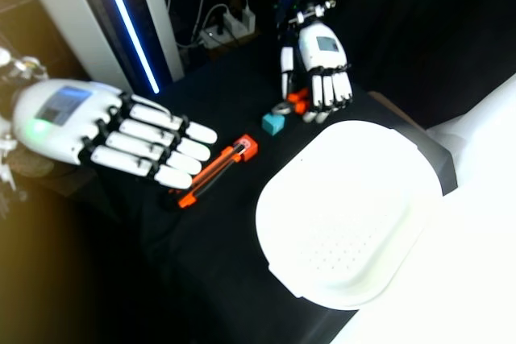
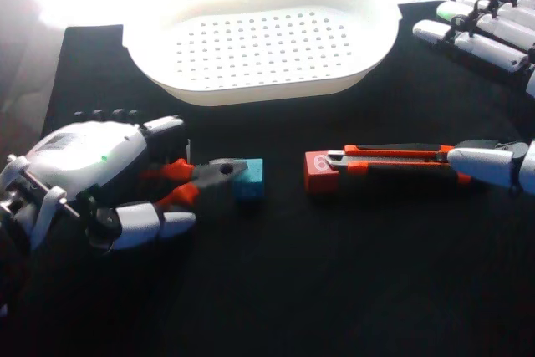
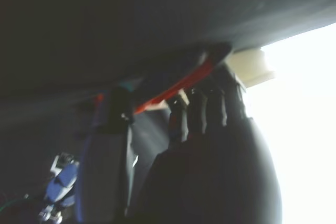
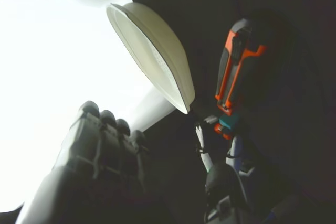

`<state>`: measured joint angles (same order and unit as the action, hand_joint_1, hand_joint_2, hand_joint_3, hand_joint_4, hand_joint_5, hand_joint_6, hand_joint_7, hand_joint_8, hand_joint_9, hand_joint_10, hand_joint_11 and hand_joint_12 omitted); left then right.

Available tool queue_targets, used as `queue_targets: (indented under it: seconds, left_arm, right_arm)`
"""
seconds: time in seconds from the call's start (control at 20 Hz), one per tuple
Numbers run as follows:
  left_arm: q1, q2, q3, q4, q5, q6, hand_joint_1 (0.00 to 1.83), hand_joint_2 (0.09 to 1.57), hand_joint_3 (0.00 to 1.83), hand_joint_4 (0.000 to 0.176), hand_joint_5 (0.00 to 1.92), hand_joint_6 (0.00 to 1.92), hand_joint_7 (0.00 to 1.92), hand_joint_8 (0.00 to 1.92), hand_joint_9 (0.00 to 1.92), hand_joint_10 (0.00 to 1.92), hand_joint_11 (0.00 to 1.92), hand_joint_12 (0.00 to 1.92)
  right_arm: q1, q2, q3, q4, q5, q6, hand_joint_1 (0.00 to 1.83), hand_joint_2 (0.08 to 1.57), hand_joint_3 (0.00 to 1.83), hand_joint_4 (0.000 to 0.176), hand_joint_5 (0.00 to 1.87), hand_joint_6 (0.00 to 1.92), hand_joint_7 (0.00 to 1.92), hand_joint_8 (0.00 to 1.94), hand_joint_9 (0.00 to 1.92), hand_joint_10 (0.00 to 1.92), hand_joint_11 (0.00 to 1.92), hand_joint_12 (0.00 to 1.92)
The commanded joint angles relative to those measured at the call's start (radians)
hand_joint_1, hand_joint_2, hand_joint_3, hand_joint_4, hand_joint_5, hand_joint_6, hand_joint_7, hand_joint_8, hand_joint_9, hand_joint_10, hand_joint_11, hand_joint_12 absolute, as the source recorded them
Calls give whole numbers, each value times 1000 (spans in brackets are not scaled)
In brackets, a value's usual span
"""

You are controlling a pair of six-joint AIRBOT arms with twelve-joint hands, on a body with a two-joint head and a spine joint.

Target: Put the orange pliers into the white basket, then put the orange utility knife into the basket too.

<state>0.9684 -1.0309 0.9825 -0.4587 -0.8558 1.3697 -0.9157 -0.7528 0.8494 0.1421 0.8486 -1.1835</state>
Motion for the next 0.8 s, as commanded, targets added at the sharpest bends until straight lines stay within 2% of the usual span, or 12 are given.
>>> queue_targets:
  seconds: [0.0,0.05,0.15,0.2,0.25,0.35,0.4,0.5,0.6,0.65,0.7,0.75]
  left_arm:
    - [-23,11,-8,48,-170,-8,1386,1293,0,104,1035,1920,1255,1920,1400,1921,1438,1921]
    - [-27,22,-18,60,-201,-8,1399,1292,0,109,1132,1921,1372,1921,1519,1921,1542,1921]
    - [-28,54,-47,90,-284,-8,1439,1284,0,108,1148,1921,1398,1921,1562,1921,1572,1921]
    - [-28,68,-56,103,-314,-8,1536,1225,0,105,1187,1921,1401,1921,1569,1921,1586,1921]
    - [-34,78,-61,111,-337,-8,1502,1234,0,104,1210,1921,1420,1921,1596,1921,1633,1921]
    - [-79,84,-44,119,-330,-8,1527,1220,0,106,1229,1921,1440,1921,1612,1921,1657,1921]
    - [-114,78,-24,120,-299,-8,1569,1203,0,111,1182,1921,1408,1921,1593,1921,1635,1921]
    - [-212,40,43,121,-199,-8,1565,1163,0,117,1140,1921,1397,1921,1592,1921,1656,1921]
    - [-332,-30,152,100,-38,3,1484,1207,0,112,1077,1921,1347,1921,1533,1921,1626,1921]
    - [-384,-62,200,85,50,35,1450,1223,0,107,1052,1921,1295,1921,1453,1921,1549,1921]
    - [-445,-99,253,71,140,69,1433,1222,0,103,1060,1921,1290,1921,1440,1921,1533,1921]
    - [-499,-137,303,65,221,98,1346,1256,11,95,1046,1921,1262,1921,1415,1921,1515,1921]
  right_arm:
    - [6,0,2,3,121,-3,195,1232,9,56,0,0,0,0,0,0,0,0]
    - [6,0,1,3,121,-3,181,1235,9,56,0,0,0,0,0,0,0,0]
    - [6,0,1,3,121,-3,156,1244,12,54,0,0,0,0,0,0,0,0]
    - [6,0,1,3,121,-3,153,1257,12,57,0,0,0,0,0,0,0,0]
    - [6,0,1,4,121,-2,153,1260,12,43,0,0,0,0,0,0,0,0]
    - [6,0,1,4,122,0,154,1263,12,33,0,0,0,0,0,0,0,0]
    - [6,0,1,4,122,0,166,1263,9,29,0,0,0,0,0,0,0,0]
    - [6,-2,1,4,122,1,186,1265,7,32,0,0,0,0,0,0,0,0]
    - [5,-8,2,4,122,1,148,1275,8,17,0,0,0,0,0,0,0,0]
    - [5,-15,5,4,122,1,222,1260,0,33,0,0,0,0,0,0,0,0]
    - [5,-20,6,4,122,2,200,1259,0,37,0,0,0,0,0,0,0,0]
    - [5,-27,8,4,122,2,193,1264,2,52,0,0,0,0,0,0,0,0]
